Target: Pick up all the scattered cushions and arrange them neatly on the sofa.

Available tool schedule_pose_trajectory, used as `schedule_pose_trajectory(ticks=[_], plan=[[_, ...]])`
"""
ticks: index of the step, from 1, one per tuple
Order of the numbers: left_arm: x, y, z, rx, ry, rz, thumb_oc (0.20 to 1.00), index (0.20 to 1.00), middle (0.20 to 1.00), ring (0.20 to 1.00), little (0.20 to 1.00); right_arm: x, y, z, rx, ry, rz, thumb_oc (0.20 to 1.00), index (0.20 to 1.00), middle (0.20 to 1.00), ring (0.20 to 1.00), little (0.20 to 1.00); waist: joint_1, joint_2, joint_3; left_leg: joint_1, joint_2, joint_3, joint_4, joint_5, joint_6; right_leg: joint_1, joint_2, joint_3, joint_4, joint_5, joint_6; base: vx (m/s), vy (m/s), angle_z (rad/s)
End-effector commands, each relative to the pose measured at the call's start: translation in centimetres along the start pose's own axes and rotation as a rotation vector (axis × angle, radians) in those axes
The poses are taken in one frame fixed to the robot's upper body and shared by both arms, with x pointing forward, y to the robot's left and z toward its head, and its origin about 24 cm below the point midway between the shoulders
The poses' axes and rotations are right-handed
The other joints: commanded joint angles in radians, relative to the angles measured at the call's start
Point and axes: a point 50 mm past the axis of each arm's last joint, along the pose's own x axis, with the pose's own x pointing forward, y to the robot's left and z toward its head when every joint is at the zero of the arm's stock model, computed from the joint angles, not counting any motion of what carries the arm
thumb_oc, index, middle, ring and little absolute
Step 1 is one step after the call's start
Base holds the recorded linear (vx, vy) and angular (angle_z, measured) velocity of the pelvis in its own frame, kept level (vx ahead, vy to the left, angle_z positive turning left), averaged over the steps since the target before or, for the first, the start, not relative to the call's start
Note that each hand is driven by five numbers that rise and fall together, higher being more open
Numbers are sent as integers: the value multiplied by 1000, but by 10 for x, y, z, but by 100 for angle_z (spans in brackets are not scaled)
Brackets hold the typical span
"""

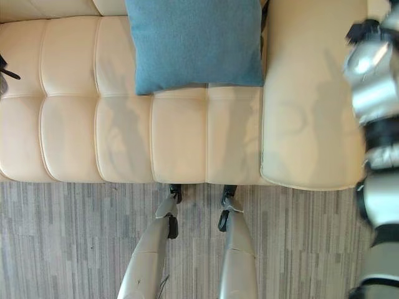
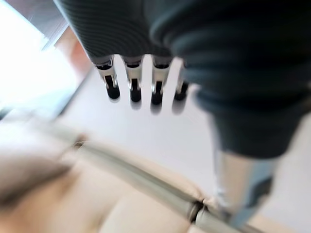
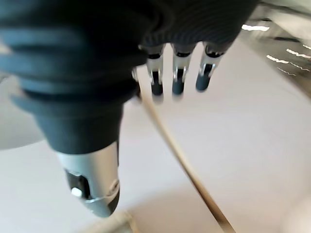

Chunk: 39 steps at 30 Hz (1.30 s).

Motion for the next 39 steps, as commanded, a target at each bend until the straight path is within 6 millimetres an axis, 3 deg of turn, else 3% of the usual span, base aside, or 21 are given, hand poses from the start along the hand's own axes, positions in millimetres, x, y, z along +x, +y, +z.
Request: schedule_pose_trajectory(ticks=[1,2,3,4,6,8,9,10,14,16,17,19,20,25,32,39], plan=[[-40,-15,-33,-316,167,-143,1000,1000,1000,1000,1000,-48,16,-34,168,154,186,1000,1000,1000,1000,1000,9,-8,-7,166,-16,13,14,-154,-23,234,13,-32,-146,-63,54,62,-11,-12],[-41,-15,-34,-314,170,-145,1000,1000,1000,1000,1000,-50,16,-35,166,157,189,1000,1000,1000,1000,1000,9,-9,-10,168,-17,13,11,-151,-22,237,13,-33,-150,-59,53,70,2,-4],[-79,-26,-60,-405,295,-251,1000,1000,1000,1000,1000,-92,26,-60,277,314,302,1000,1000,1000,1000,1000,7,-11,-26,235,-18,18,-14,-157,-22,306,18,-40,-174,-62,55,78,6,-3],[-101,-29,-75,-414,367,-285,1000,1000,1000,1000,1000,-118,31,-72,315,386,360,1000,1000,1000,1000,1000,7,-13,-43,273,-17,19,-34,-155,-20,346,22,-48,-195,-56,58,127,12,-4],[-140,-32,-98,-436,483,-377,1000,1000,1000,1000,1000,-165,35,-91,363,515,482,1000,1000,1000,1000,1000,6,-17,-74,346,-13,26,-77,-157,-19,414,29,-56,-226,-57,64,102,19,-2],[-169,-25,-114,-401,545,-438,1000,1000,1000,1000,1000,-201,26,-112,341,634,548,1000,1000,1000,1000,1000,7,-18,-113,406,-12,30,-117,-154,-17,471,33,-67,-262,-50,68,72,23,4],[-170,-24,-115,-400,546,-439,1000,1000,1000,1000,1000,-201,26,-112,340,635,549,1000,1000,1000,1000,1000,6,-18,-115,407,-12,30,-120,-151,-17,473,34,-68,-267,-47,68,45,31,3],[-194,-14,-133,-340,619,-488,1000,1000,1000,1000,1000,-230,14,-133,287,741,618,1000,1000,1000,1000,1000,7,-21,-149,459,-13,35,-152,-150,-16,524,44,-74,-299,-43,73,25,33,3],[-235,3,-164,-231,771,-573,1000,1000,1000,1000,1000,-272,-12,-162,215,928,619,1000,1000,1000,1000,1000,9,-27,-223,517,-14,50,-170,-163,-17,602,53,-89,-370,-14,82,7,39,-3],[-244,8,-170,-202,802,-587,1000,1000,1000,1000,1000,-282,-17,-168,183,971,630,1000,1000,1000,1000,1000,10,-30,-240,530,-12,54,-170,-169,-18,620,53,-93,-384,-9,84,-12,43,-5],[-258,17,-180,-133,849,-625,1000,1000,1000,1000,1000,-299,-26,-178,120,1044,658,1000,1000,1000,1000,1000,14,-32,-269,556,-13,63,-170,-176,-19,640,54,-94,-384,-11,89,-20,59,-4],[-268,20,-184,-118,883,-641,1000,1000,1000,1000,1000,-304,-30,-181,92,1062,671,1000,1000,1000,1000,1000,18,-33,-281,567,-14,65,-170,-181,-18,649,54,-92,-384,-12,90,-19,59,-12],[-278,25,-189,-61,904,-678,1000,1000,1000,1000,1000,-319,-37,-186,48,1113,696,1000,1000,1000,1000,1000,22,-37,-301,589,-14,71,-170,-189,-15,670,53,-93,-384,-13,93,-12,67,-13],[-303,26,-191,-39,962,-757,1000,1000,1000,1000,1000,-347,-43,-187,0,1189,773,1000,1000,1000,1000,1000,28,-45,-331,634,-16,72,-170,-203,-10,719,53,-94,-384,-19,94,-4,27,-4],[-317,28,-188,1,956,-839,1000,1000,1000,1000,1000,-378,-46,-183,9,1280,810,1000,1000,1000,1000,1000,29,-50,-350,674,-15,75,-170,-215,-6,758,56,-100,-384,-31,93,-5,0,-1],[-322,29,-186,-5,969,-849,1000,1000,1000,1000,1000,-386,-49,-182,1,1305,814,1000,1000,1000,1000,1000,28,-52,-349,685,-14,73,-170,-216,-3,766,60,-93,-384,-33,94,0,0,0]])
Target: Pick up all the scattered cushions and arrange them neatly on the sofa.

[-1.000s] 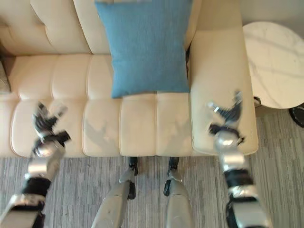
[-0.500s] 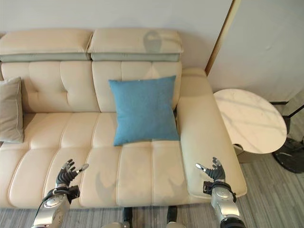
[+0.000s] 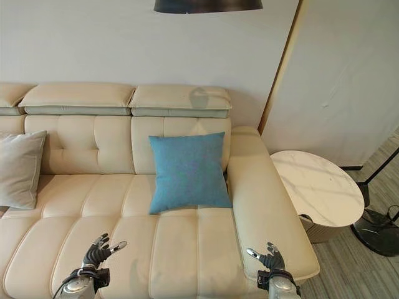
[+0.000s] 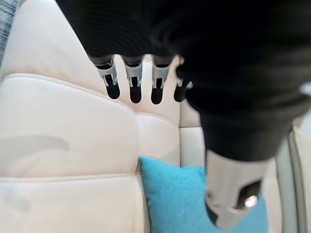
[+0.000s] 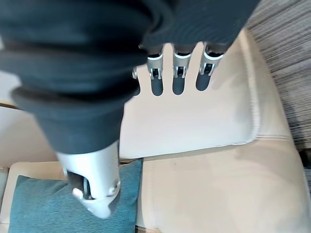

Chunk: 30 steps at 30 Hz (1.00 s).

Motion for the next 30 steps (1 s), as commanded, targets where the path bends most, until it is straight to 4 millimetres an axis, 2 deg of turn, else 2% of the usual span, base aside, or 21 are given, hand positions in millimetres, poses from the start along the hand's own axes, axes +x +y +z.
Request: schedule_pose_trajectory(ticks=[1,4,5,7,9,10,12,13,15,16,17,18,19,20,21,24,25,27,28,29,30], plan=[[5,-3,30,30,-124,-10,1000,1000,1000,1000,1000,8,2,31,-21,-109,1,1000,1000,1000,1000,1000,20,7,48,64,-19,10,2,-137,6,61,22,-59,8,-99,45,-94,62,-1],[4,0,32,31,-134,-6,1000,1000,1000,1000,1000,7,2,34,-19,-119,-3,1000,1000,1000,1000,1000,12,8,82,41,-17,22,2,-128,13,12,16,-46,40,-74,53,-155,58,-6],[7,2,39,26,-152,11,1000,1000,1000,1000,1000,9,8,45,3,-153,-3,1000,1000,1000,1000,1000,7,8,108,3,-11,50,2,-118,11,-37,17,-28,14,-20,69,-241,41,-16],[8,5,42,33,-160,25,1000,1000,1000,1000,1000,8,10,51,15,-175,-7,1000,1000,1000,1000,1000,5,12,112,-23,-3,63,2,-108,13,-70,18,-10,19,-1,74,-253,23,-37],[9,8,47,62,-177,34,1000,1000,1000,1000,1000,8,17,50,26,-179,19,1000,1000,1000,1000,1000,12,36,113,-42,15,76,2,-102,17,-55,16,-1,232,-141,43,-180,51,-50],[9,8,47,62,-177,34,1000,1000,1000,1000,1000,8,17,50,26,-179,19,1000,1000,1000,1000,1000,12,35,114,-42,14,77,2,-101,18,-58,14,0,240,-146,42,-42,29,-43],[9,9,40,57,-148,30,1000,1000,1000,1000,1000,7,15,42,0,-155,28,1000,1000,1000,1000,1000,15,27,88,-43,-2,81,2,-112,22,9,11,4,365,-221,28,-94,-68,-26],[8,10,36,47,-130,31,1000,1000,1000,1000,1000,7,12,41,-4,-147,22,1000,1000,1000,1000,1000,18,16,78,-46,-14,81,2,-110,21,44,20,18,371,-219,34,-129,-158,-5],[8,10,33,41,-122,34,1000,1000,1000,1000,1000,7,11,39,1,-141,17,1000,1000,1000,1000,1000,21,8,72,-54,-19,84,2,-100,19,77,37,31,345,-218,32,-109,-120,-4],[7,10,31,33,-115,39,1000,1000,1000,1000,1000,7,10,38,10,-135,16,1000,1000,1000,1000,1000,26,-1,69,-65,-24,86,2,-89,16,112,58,40,301,-241,26,-285,-232,-16],[7,13,32,-5,-116,61,1000,1000,1000,1000,1000,7,12,37,8,-128,23,1000,1000,1000,1000,1000,42,-5,73,-89,-10,92,2,-39,-6,143,81,9,201,-309,-1,-277,-232,-14],[7,13,32,-5,-116,61,1000,1000,1000,1000,1000,7,12,37,7,-128,23,1000,1000,1000,1000,1000,40,-5,73,-89,-11,91,2,-38,-7,143,81,8,200,-309,-2,-329,-274,-21],[7,13,32,-11,-116,61,1000,1000,1000,1000,1000,7,12,39,1,-134,27,1000,1000,1000,1000,1000,42,-8,78,-94,-3,86,2,-20,-15,152,101,10,168,-321,-22,-113,-111,-1],[7,13,32,-11,-116,61,1000,1000,1000,1000,1000,7,12,39,1,-134,27,1000,1000,1000,1000,1000,41,-8,78,-94,-3,86,2,-20,-15,152,101,9,167,-320,-22,-479,-351,6],[9,11,37,-19,-125,59,1000,1000,1000,1000,1000,6,8,40,11,-144,15,1000,1000,1000,1000,1000,31,4,104,-134,25,72,2,59,-49,142,155,10,128,-317,-57,-447,-306,11],[12,5,44,-18,-141,45,1000,1000,1000,1000,1000,5,0,42,21,-162,-9,1000,1000,1000,1000,1000,16,11,148,-159,47,74,2,73,-92,129,176,-21,114,-309,-74,-524,-298,48],[13,3,47,-24,-153,43,1000,1000,1000,1000,1000,5,-1,47,0,-182,-6,1000,1000,1000,1000,1000,17,15,169,-169,57,5,2,86,-98,113,186,-35,101,-288,-86,-557,-246,31],[13,4,49,-24,-163,49,1000,1000,1000,1000,1000,6,-3,52,-20,-195,-6,1000,1000,1000,1000,1000,19,2,172,-153,54,-31,48,74,-82,105,169,-42,82,-263,-83,-402,-162,24],[12,6,49,-32,-163,56,1000,1000,1000,1000,1000,5,-3,53,-21,-201,0,1000,1000,1000,1000,1000,16,-11,162,-132,61,-9,121,32,-63,98,154,-49,65,-240,-82,-206,-81,5],[12,7,49,-32,-163,56,1000,1000,1000,1000,1000,5,-3,53,-21,-201,0,1000,1000,1000,1000,1000,16,-11,161,-133,61,-9,123,30,-63,99,154,-49,65,-240,-82,-137,-72,-4],[12,7,50,-31,-169,58,1000,1000,1000,1000,1000,5,-3,53,-18,-201,1,1000,1000,1000,1000,1000,17,-21,157,-114,63,-10,192,-32,-57,100,144,-41,58,-240,-79,-70,-29,-22]])
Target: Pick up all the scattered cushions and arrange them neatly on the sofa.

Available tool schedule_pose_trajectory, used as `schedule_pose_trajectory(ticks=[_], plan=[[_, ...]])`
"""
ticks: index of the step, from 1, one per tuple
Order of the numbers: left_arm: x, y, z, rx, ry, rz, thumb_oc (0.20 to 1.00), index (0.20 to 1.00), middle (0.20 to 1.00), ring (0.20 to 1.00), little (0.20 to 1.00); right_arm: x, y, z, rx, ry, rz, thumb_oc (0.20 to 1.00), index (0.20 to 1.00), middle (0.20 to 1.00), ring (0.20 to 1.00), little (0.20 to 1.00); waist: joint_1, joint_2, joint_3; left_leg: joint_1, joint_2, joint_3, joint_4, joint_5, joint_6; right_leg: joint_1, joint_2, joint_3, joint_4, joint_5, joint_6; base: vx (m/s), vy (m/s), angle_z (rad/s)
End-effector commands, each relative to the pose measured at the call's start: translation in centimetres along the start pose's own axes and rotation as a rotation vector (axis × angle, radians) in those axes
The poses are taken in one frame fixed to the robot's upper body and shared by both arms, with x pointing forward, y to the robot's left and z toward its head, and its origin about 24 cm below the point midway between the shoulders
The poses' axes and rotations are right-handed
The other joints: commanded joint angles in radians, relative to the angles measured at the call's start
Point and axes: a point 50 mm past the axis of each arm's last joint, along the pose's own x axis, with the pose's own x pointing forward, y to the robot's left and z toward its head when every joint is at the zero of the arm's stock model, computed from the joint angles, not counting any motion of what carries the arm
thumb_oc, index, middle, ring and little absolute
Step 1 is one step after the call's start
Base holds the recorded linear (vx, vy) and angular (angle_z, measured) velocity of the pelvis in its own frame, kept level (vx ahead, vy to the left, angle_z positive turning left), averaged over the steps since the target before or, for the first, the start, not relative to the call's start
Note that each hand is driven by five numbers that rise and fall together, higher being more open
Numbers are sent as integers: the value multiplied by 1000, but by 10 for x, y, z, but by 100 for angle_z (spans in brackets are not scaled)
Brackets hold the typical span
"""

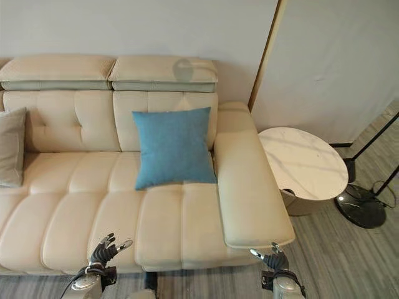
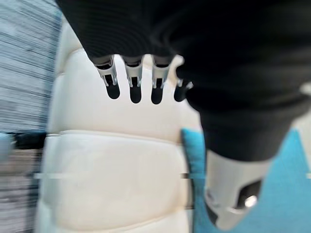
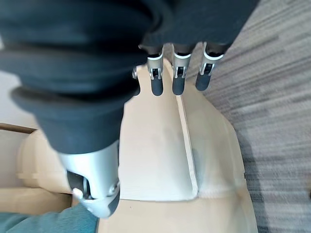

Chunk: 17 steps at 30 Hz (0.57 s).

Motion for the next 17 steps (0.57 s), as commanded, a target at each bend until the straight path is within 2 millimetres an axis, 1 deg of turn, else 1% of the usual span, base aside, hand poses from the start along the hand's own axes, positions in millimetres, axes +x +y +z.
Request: schedule_pose_trajectory(ticks=[1,2,3,4,5,6,7,8,9,10,11,15,16,17], plan=[[9,15,47,-8,-180,49,1000,1000,1000,1000,1000,5,3,38,6,-146,16,1000,1000,1000,1000,1000,-14,-38,19,26,-101,77,189,-375,83,57,2,28,-150,-21,84,-124,-21,-22],[8,15,46,-11,-174,48,1000,1000,1000,1000,1000,5,3,38,3,-145,19,1000,1000,1000,1000,1000,-15,-39,13,38,-105,71,211,-390,97,48,-1,24,-155,-12,79,-131,33,-10],[8,16,43,-23,-166,52,1000,1000,1000,1000,1000,4,0,36,2,-139,18,1000,1000,1000,1000,1000,-15,-40,1,75,-111,58,263,-425,105,47,-3,25,-164,-5,82,-84,35,4],[8,16,43,-23,-166,52,1000,1000,1000,1000,1000,4,0,36,2,-139,18,1000,1000,1000,1000,1000,-15,-39,1,75,-110,59,265,-426,104,48,-3,25,-164,-5,82,17,61,12],[8,15,42,-32,-159,48,1000,1000,1000,1000,1000,4,-2,32,4,-127,10,1000,1000,1000,1000,1000,-23,-32,-12,120,-101,70,236,-454,101,49,1,25,-163,-14,90,43,79,31],[7,14,41,-33,-152,46,1000,1000,1000,1000,1000,3,-3,30,12,-122,3,1000,1000,1000,1000,1000,-32,-26,-24,161,-97,97,178,-457,98,44,1,17,-161,-13,96,23,135,31],[7,12,40,-22,-149,36,1000,1000,1000,1000,1000,2,-5,28,22,-119,-5,1000,1000,1000,1000,1000,-48,-15,-34,184,-88,127,104,-435,86,38,2,1,-166,-8,102,-64,211,53],[7,7,37,0,-141,19,1000,1000,1000,1000,1000,1,-8,26,29,-111,-20,1000,1000,1000,1000,1000,-64,4,-52,223,-86,149,-27,-405,72,26,6,-16,-166,-5,109,-58,166,51],[7,7,37,0,-141,19,1000,1000,1000,1000,1000,1,-8,26,29,-111,-21,1000,1000,1000,1000,1000,-65,5,-52,225,-87,148,-31,-402,72,26,6,-17,-166,-5,109,-78,218,67],[7,5,33,10,-124,16,1000,1000,1000,1000,1000,1,-8,23,31,-100,-31,1000,1000,1000,1000,1000,-70,11,-62,234,-88,140,-47,-415,64,25,4,-24,-174,4,115,-38,108,48],[7,5,33,10,-124,16,1000,1000,1000,1000,1000,1,-8,23,31,-100,-31,1000,1000,1000,1000,1000,-71,11,-63,233,-88,139,-47,-416,65,24,4,-24,-174,5,116,-34,168,30],[5,4,27,15,-106,9,1000,1000,1000,1000,1000,1,-6,17,20,-75,-22,1000,1000,1000,1000,1000,-66,16,-71,263,-102,145,-47,-431,75,44,-6,-9,-188,26,129,-10,136,6],[6,4,26,14,-101,9,1000,1000,1000,1000,1000,1,-5,17,10,-74,-17,1000,1000,1000,1000,1000,-64,12,-70,259,-107,154,-47,-425,83,42,-12,-11,-194,41,126,-70,137,-8],[6,4,25,13,-95,7,1000,1000,1000,1000,1000,1,-4,17,6,-72,-13,1000,1000,1000,1000,1000,-63,10,-71,260,-109,158,-47,-429,85,44,-15,-8,-196,43,129,-106,129,-9]])
